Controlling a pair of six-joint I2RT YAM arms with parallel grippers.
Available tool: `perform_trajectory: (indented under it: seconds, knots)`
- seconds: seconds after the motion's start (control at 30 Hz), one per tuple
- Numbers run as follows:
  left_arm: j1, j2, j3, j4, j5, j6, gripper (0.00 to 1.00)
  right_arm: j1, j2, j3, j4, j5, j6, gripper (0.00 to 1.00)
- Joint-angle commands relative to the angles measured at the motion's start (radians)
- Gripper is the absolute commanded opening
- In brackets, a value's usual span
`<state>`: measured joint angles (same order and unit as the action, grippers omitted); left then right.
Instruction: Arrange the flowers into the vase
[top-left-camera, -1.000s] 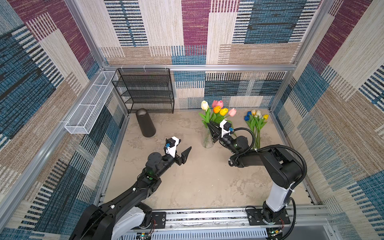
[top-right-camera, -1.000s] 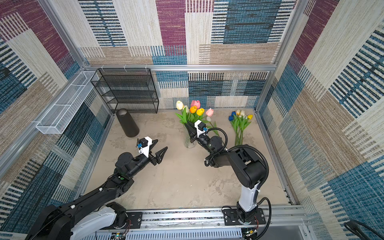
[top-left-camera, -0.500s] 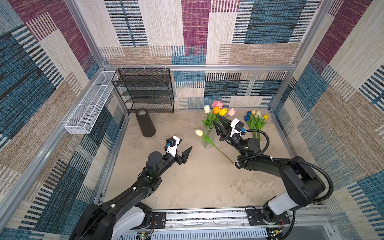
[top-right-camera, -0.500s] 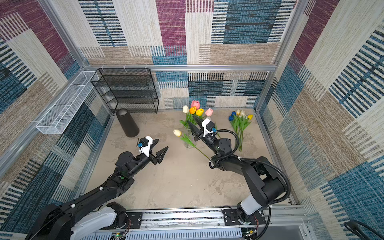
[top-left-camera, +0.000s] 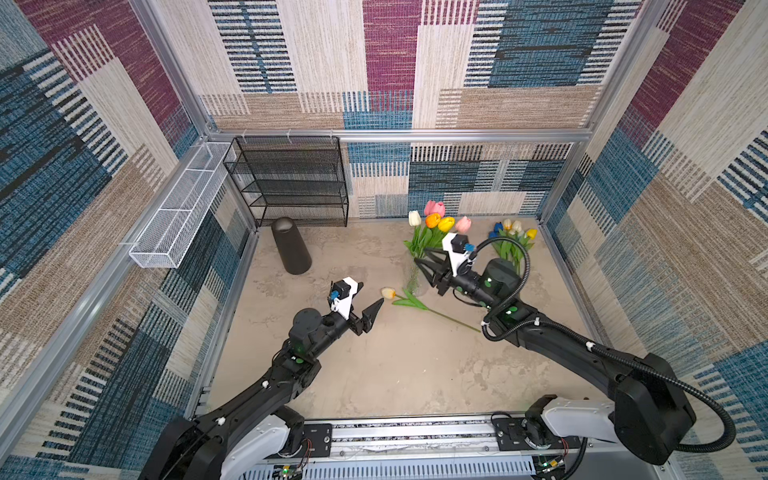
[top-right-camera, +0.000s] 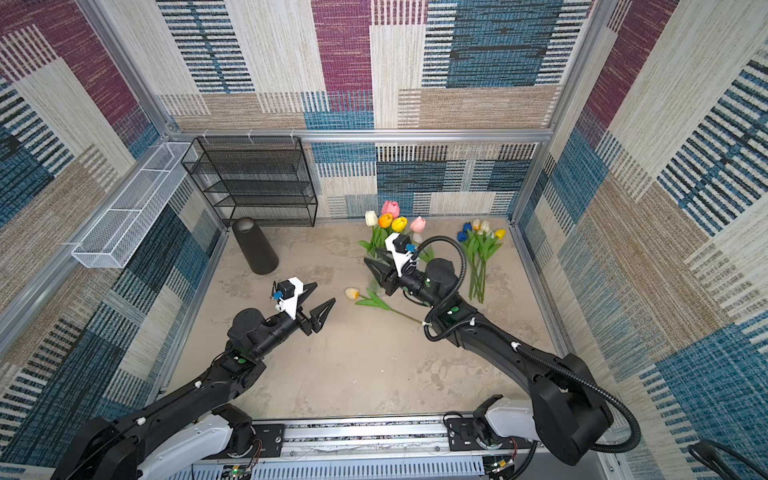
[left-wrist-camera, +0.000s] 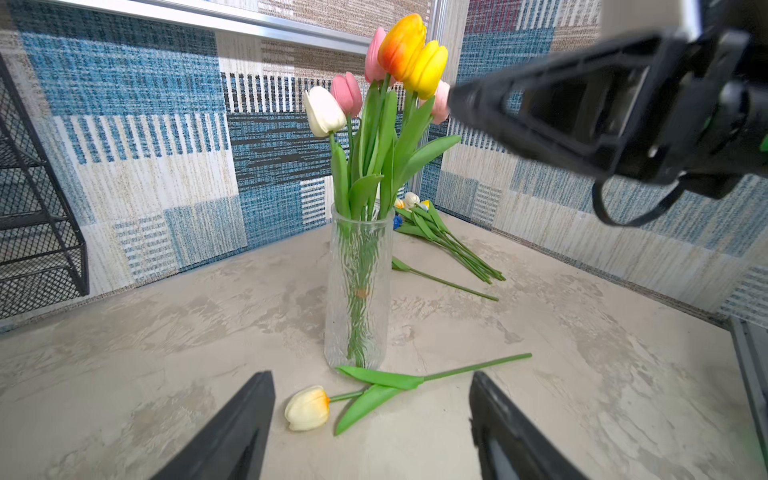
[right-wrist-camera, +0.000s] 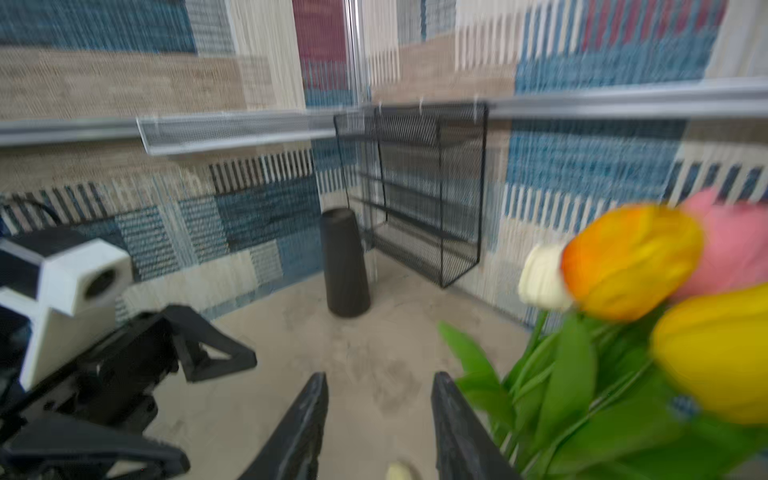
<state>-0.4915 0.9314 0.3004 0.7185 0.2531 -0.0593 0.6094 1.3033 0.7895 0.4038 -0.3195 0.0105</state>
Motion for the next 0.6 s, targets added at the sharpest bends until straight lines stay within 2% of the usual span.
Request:
perform_trajectory:
  seconds: [0.0,0.1,0.2,0.4,0.57]
  knots:
    - [0.001,-0.097,-0.063,-0.056,-0.084,-0.038,0.78,0.036,0.076,0.023,-0.503,0.096,-0.013,0.49]
    - [0.001,-0.188,-0.132,-0.088,-0.145,-0.058,0.78,0.041,0.158,0.019,-0.624,0.195,0.018,0.51]
    - [0.001,-0.245,-0.168,-0.096,-0.157,-0.071,0.79,0.033,0.236,0.041,-0.687,0.255,-0.001,0.59]
    - [0.001,-0.282,-0.160,-0.157,-0.141,-0.060,0.79,-0.054,0.394,0.104,-0.731,0.264,-0.042,0.60]
    - [0.001,-0.276,-0.161,-0.151,-0.133,-0.053,0.79,-0.066,0.441,0.148,-0.721,0.342,-0.062,0.60]
